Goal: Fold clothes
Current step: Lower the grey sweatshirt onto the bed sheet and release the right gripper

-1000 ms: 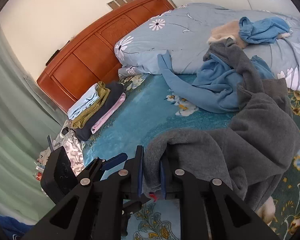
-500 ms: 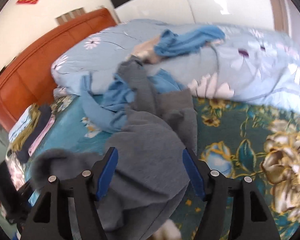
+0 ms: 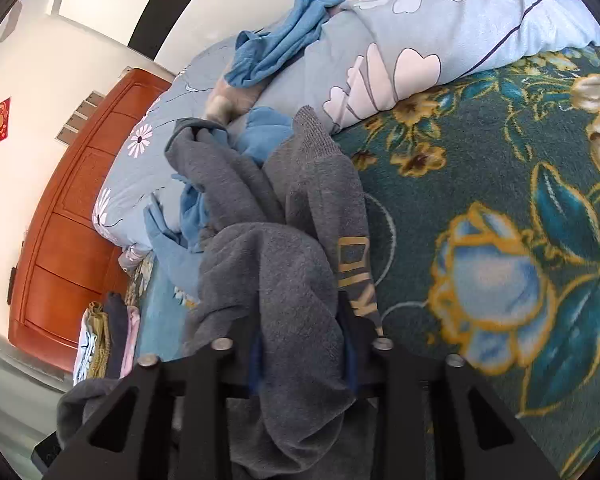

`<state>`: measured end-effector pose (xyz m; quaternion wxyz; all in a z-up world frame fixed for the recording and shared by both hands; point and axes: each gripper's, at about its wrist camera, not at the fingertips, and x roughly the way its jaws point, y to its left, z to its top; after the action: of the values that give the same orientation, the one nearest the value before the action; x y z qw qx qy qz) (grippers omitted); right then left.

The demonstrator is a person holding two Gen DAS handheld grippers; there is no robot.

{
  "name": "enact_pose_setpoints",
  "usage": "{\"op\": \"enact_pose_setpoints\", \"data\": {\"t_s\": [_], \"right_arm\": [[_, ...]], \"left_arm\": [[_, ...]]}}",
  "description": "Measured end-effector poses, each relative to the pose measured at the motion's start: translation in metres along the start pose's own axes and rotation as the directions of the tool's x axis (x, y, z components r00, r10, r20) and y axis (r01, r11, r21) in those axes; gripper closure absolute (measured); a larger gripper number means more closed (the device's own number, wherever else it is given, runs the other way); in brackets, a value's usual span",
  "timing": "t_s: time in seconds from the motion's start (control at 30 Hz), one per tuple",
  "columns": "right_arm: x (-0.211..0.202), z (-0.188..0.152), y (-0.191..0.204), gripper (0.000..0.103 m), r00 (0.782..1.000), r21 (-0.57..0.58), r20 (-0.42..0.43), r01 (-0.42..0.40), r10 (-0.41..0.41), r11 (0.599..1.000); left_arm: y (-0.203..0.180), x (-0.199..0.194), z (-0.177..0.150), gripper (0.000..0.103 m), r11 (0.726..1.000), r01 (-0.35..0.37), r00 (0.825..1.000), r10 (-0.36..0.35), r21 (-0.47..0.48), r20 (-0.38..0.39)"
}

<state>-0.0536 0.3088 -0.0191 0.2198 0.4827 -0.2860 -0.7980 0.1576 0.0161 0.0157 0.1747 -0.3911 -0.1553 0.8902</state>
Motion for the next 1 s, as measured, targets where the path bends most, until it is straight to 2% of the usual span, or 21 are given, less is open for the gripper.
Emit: {"op": "enact_pose_setpoints", "data": {"t_s": [0.07, 0.13, 0.27, 0.33, 0.43, 0.53, 0.7, 0.8, 0.9, 1.0], "right_arm": [[-0.013, -0.009, 0.012, 0.082, 0.999, -0.009, 0.023, -0.040, 0.040, 0.999], [-0.035, -0.014, 0.019, 0.084, 0.993, -0.017, 0.061, -0.102, 0.102, 0.995], [-0.088, -0.029, 0.037, 0.084, 0.972, -0.067, 0.144, -0.178, 0.186, 0.982], [-0.119, -0.037, 0.047, 0.084, 0.949, -0.108, 0.204, -0.221, 0.239, 0.969], [-0.171, -0.052, 0.066, 0.085, 0.902, -0.176, 0.302, -0.264, 0.307, 0.948], [-0.224, -0.076, 0.081, 0.085, 0.855, -0.250, 0.384, -0.267, 0.348, 0.931], [-0.252, -0.117, 0.087, 0.084, 0.883, -0.286, 0.395, -0.142, 0.252, 0.948], [-0.234, -0.129, 0.069, 0.084, 0.927, -0.236, 0.345, -0.066, 0.147, 0.969], [-0.211, -0.139, 0.051, 0.084, 0.962, -0.192, 0.272, 0.017, 0.037, 0.981], [-0.199, -0.144, 0.041, 0.080, 0.973, -0.202, 0.218, 0.121, -0.076, 0.972]], "left_arm": [[0.002, -0.002, 0.000, 0.091, 1.000, -0.001, 1.000, 0.001, -0.017, 0.004], [0.005, -0.007, 0.001, 0.100, 1.000, -0.009, 1.000, 0.009, -0.027, 0.019], [0.014, -0.026, 0.005, 0.101, 0.999, -0.012, 0.998, 0.015, -0.050, 0.064], [0.018, -0.035, 0.007, 0.101, 0.998, -0.003, 0.997, 0.008, -0.062, 0.077], [0.021, -0.044, 0.007, 0.102, 0.997, 0.013, 0.996, -0.007, -0.071, 0.088], [0.017, -0.050, 0.003, 0.102, 0.997, 0.035, 0.995, -0.029, -0.065, 0.093], [0.007, -0.053, -0.006, 0.102, 0.996, 0.074, 0.994, -0.069, -0.056, 0.085], [0.003, -0.054, -0.011, 0.103, 0.995, 0.085, 0.994, -0.081, -0.051, 0.073], [0.003, -0.054, -0.016, 0.103, 0.996, 0.081, 0.995, -0.078, -0.049, 0.058], [0.008, -0.053, -0.019, 0.101, 0.998, 0.049, 0.998, -0.047, -0.047, 0.044]]}}
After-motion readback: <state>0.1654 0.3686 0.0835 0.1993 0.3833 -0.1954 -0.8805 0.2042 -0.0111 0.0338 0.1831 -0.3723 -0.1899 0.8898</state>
